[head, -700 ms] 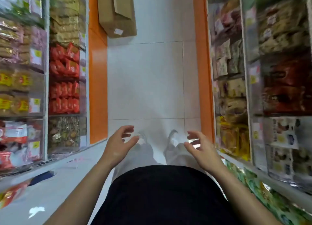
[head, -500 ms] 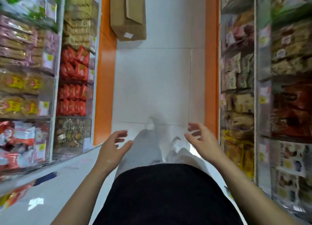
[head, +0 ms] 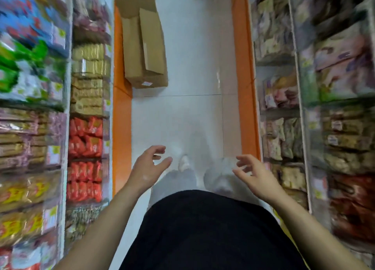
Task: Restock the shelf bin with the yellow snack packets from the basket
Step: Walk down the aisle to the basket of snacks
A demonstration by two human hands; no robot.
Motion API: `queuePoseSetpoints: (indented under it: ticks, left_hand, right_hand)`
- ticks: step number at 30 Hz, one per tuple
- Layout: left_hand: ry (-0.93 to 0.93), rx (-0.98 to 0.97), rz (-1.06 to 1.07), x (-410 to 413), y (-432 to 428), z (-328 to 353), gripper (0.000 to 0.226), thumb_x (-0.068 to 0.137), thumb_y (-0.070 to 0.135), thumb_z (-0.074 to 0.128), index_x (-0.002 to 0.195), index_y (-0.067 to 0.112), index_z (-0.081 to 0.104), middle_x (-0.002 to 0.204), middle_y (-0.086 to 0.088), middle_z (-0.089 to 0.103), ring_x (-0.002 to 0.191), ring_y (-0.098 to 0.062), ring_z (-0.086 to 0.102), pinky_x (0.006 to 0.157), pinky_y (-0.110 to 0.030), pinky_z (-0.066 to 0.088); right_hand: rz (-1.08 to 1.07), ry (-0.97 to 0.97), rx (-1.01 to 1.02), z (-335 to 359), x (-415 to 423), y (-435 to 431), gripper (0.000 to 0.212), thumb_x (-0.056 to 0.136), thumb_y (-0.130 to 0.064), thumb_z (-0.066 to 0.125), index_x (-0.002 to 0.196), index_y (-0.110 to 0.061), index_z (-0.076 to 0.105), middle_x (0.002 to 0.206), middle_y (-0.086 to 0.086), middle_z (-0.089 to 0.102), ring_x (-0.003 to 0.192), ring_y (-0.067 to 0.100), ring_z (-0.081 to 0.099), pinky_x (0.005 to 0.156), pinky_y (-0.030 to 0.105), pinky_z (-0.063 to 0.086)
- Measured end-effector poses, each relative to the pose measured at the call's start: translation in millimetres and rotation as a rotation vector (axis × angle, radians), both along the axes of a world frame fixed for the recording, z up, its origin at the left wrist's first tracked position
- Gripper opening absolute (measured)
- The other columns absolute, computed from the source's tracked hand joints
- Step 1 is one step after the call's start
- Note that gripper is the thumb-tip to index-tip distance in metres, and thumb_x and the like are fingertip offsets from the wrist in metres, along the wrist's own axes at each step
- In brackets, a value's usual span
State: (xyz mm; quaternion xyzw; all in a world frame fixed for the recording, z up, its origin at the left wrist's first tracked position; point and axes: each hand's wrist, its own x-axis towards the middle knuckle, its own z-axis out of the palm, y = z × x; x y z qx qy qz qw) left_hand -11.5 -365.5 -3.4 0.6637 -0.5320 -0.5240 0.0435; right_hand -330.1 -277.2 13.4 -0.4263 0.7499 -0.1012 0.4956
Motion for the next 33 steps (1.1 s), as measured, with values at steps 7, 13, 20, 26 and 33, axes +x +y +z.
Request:
queuePoseSetpoints:
  ticks: [7, 13, 20, 26, 33]
  left_hand:
    - [0.023, 0.001, -0.095, -86.3, -154.1, 1.9, 0.035, 0.092, 0.042, 0.069, 0.125, 0.034, 0.059, 0.123, 0.019, 0.062, 0.111, -0.003, 0.060, 0.090, -0.026, 0.047]
    - [-0.042, 0.020, 0.021, -114.1, -239.3, 16.6, 0.034, 0.093, 0.039, 0.069, 0.125, 0.031, 0.062, 0.123, 0.019, 0.062, 0.110, -0.002, 0.060, 0.091, -0.028, 0.049]
    - [-0.077, 0.046, 0.149, -108.0, -344.4, 19.4, 0.033, 0.095, 0.032, 0.069, 0.126, 0.025, 0.061, 0.126, 0.011, 0.062, 0.112, -0.013, 0.061, 0.092, -0.030, 0.047]
    - [-0.063, 0.032, 0.160, -116.4, -499.7, -4.9, 0.031, 0.092, 0.038, 0.071, 0.122, 0.032, 0.062, 0.120, 0.016, 0.064, 0.110, -0.008, 0.062, 0.086, -0.027, 0.047]
    - [0.023, 0.030, 0.018, -172.6, -682.4, 5.6, 0.029, 0.089, 0.045, 0.072, 0.115, 0.040, 0.060, 0.112, 0.022, 0.064, 0.109, 0.000, 0.061, 0.090, -0.026, 0.048]
  right_hand:
    - [-0.110, 0.021, 0.002, -14.2, -71.5, -113.6, 0.036, 0.090, -0.038, 0.068, 0.123, -0.025, 0.058, 0.107, -0.011, 0.064, 0.090, 0.003, 0.063, 0.074, 0.022, 0.048]
    - [0.009, 0.026, -0.050, -10.3, -113.5, -265.8, 0.039, 0.090, -0.040, 0.066, 0.124, -0.024, 0.059, 0.108, -0.007, 0.065, 0.090, 0.009, 0.062, 0.080, 0.030, 0.050]
    - [0.164, -0.007, -0.102, -4.2, -113.8, -445.9, 0.044, 0.091, -0.043, 0.063, 0.130, -0.027, 0.055, 0.111, -0.013, 0.062, 0.091, 0.004, 0.061, 0.083, 0.030, 0.053]
    - [0.196, 0.022, -0.055, -7.8, -117.8, -580.1, 0.046, 0.091, -0.043, 0.063, 0.132, -0.026, 0.053, 0.113, -0.010, 0.062, 0.092, 0.006, 0.062, 0.085, 0.034, 0.054]
    - [0.055, 0.054, -0.022, 7.5, -162.4, -686.4, 0.044, 0.090, -0.043, 0.066, 0.128, -0.023, 0.057, 0.108, -0.012, 0.063, 0.090, 0.002, 0.061, 0.083, 0.030, 0.051]
